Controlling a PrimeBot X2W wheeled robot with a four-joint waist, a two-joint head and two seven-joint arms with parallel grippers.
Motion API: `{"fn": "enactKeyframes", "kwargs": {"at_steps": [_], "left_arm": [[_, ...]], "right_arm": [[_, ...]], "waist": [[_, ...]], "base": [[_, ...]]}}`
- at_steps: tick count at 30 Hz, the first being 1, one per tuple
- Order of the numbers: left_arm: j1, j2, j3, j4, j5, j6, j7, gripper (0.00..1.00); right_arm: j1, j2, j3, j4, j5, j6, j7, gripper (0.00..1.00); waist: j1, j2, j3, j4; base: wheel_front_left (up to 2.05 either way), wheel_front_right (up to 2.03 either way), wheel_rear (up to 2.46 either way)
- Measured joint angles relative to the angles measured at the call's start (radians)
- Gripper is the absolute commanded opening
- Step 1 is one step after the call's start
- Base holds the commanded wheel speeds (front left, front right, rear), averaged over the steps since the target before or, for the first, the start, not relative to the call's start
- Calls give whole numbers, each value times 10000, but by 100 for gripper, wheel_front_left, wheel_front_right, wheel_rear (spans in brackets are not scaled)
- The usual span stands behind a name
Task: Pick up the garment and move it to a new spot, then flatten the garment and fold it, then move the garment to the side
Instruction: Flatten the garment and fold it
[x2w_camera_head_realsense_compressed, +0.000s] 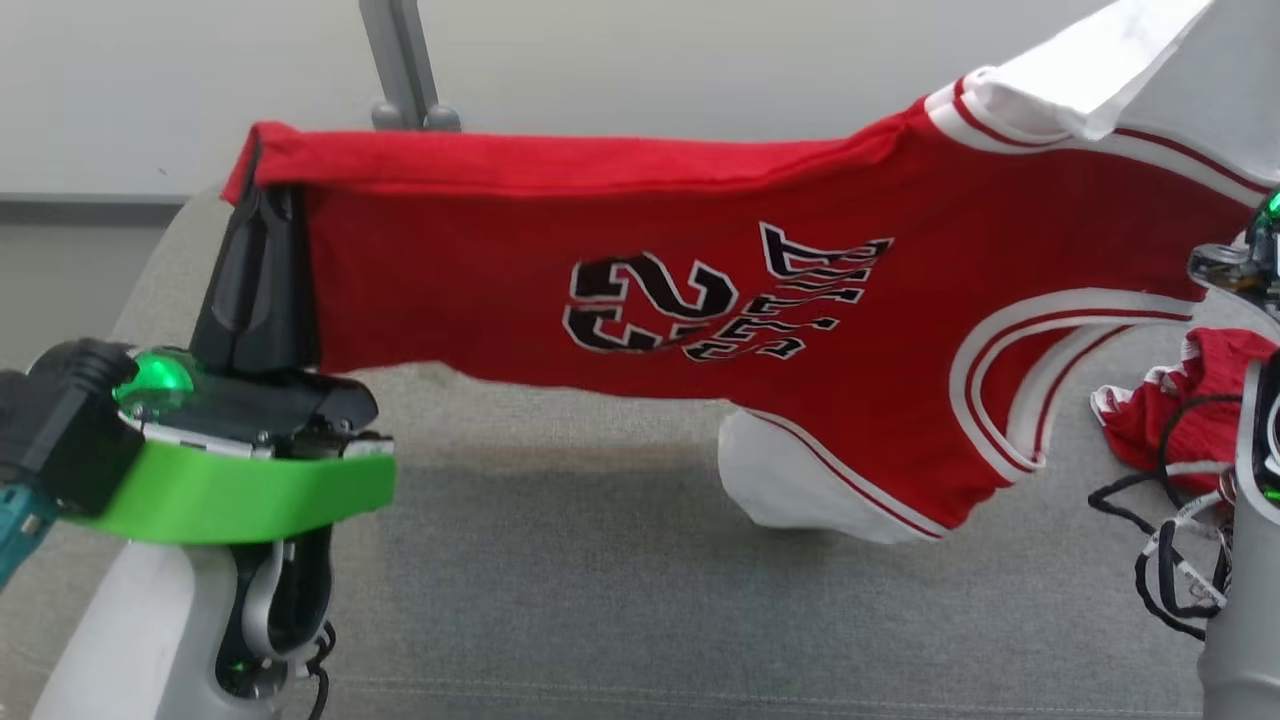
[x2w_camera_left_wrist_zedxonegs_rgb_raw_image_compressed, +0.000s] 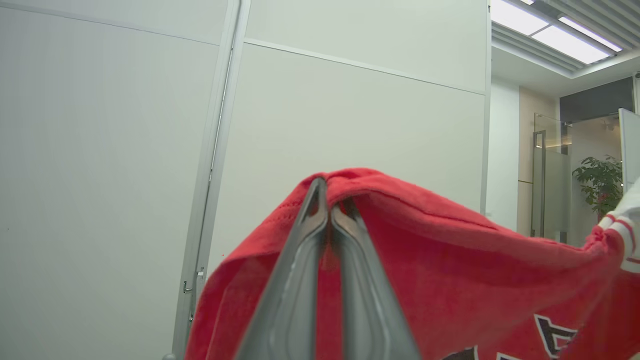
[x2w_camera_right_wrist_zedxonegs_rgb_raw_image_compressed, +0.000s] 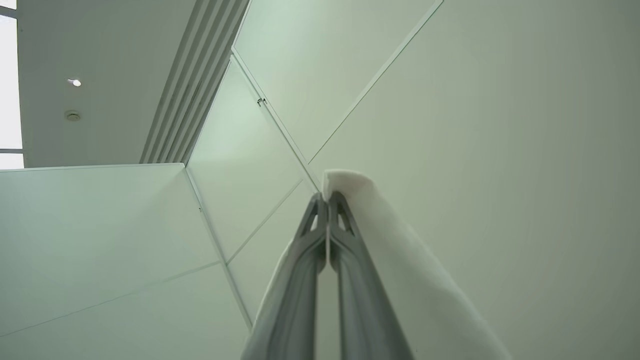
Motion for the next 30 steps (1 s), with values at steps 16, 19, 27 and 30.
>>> {"fn": "enactKeyframes", "kwargs": {"at_steps": [16, 19, 27, 30], "left_arm": [[3517, 510, 2399, -2989, -232, 86, 2545, 2], [3996, 376, 2997, -3488, -224, 86, 2878, 3], [4348, -82, 2978, -4261, -709, 86, 3931, 6], [4385, -65, 2995, -4163, -688, 86, 4228, 7]], "right_arm": [[3384, 169, -6, -3450, 903, -832, 412, 0], [3692, 207, 249, -3553, 1386, -844, 397, 0], [4032, 209, 405, -3273, 1693, -853, 265, 0], [4018, 209, 150, -2909, 1616, -855, 196, 0]], "waist": [[-1, 0, -736, -365], [-1, 0, -577, -437], [0, 0, 196, -581], [0, 0, 573, -611]], "base": [[0, 0, 0], [0, 0, 0], [0, 0, 0], [0, 0, 0]]}}
